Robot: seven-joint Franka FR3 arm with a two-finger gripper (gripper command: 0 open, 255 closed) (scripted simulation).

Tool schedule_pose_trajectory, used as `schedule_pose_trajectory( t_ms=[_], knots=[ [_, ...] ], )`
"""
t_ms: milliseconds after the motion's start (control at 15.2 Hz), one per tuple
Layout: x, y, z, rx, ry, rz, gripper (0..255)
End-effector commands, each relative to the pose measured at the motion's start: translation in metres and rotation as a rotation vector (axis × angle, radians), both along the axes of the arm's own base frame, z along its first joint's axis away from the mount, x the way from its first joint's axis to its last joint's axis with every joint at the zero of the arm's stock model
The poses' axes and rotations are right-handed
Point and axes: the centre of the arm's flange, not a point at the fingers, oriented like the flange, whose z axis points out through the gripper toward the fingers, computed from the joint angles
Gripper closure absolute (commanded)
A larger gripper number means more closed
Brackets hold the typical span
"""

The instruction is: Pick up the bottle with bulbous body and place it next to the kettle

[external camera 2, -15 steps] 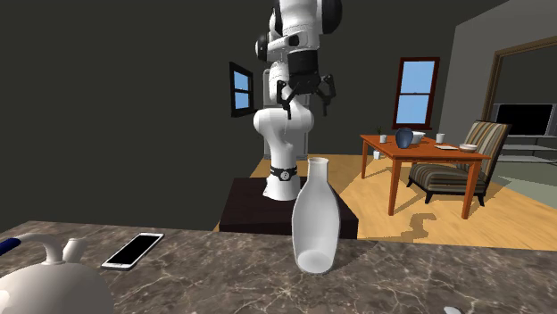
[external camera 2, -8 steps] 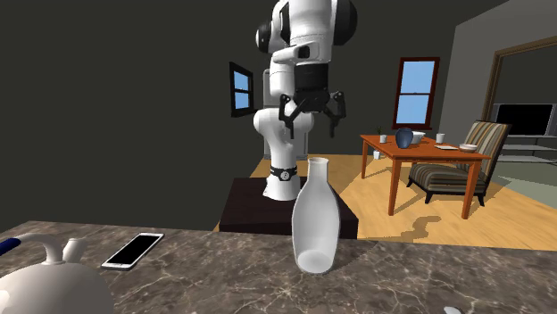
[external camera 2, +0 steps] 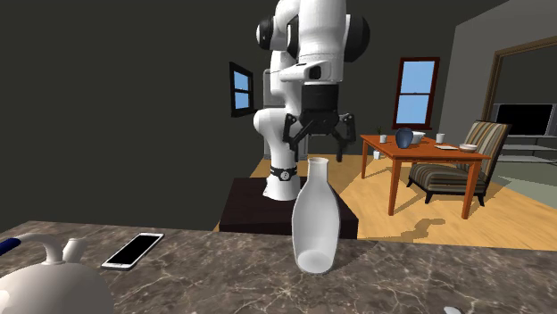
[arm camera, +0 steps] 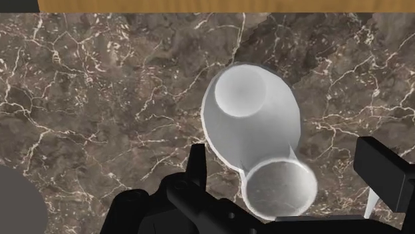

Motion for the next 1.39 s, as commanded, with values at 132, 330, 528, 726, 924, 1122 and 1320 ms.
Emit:
schedule_pose_trajectory(
  t_ms=[132,330,528,726,924,1122,1320],
  knots=[
    [0.000,0.000,-0.021,0.000,-0.001,0.000,0],
    [0.000,0.000,-0.024,0.000,-0.001,0.000,0],
    [0.000,0.000,-0.024,0.000,-0.001,0.000,0],
    [0.000,0.000,-0.024,0.000,-0.001,0.000,255],
    [0.000,0.000,-0.024,0.000,-0.001,0.000,255],
    [0.000,0.000,-0.024,0.000,-0.001,0.000,255],
    [0.000,0.000,-0.024,0.000,-0.001,0.000,255]
  ],
)
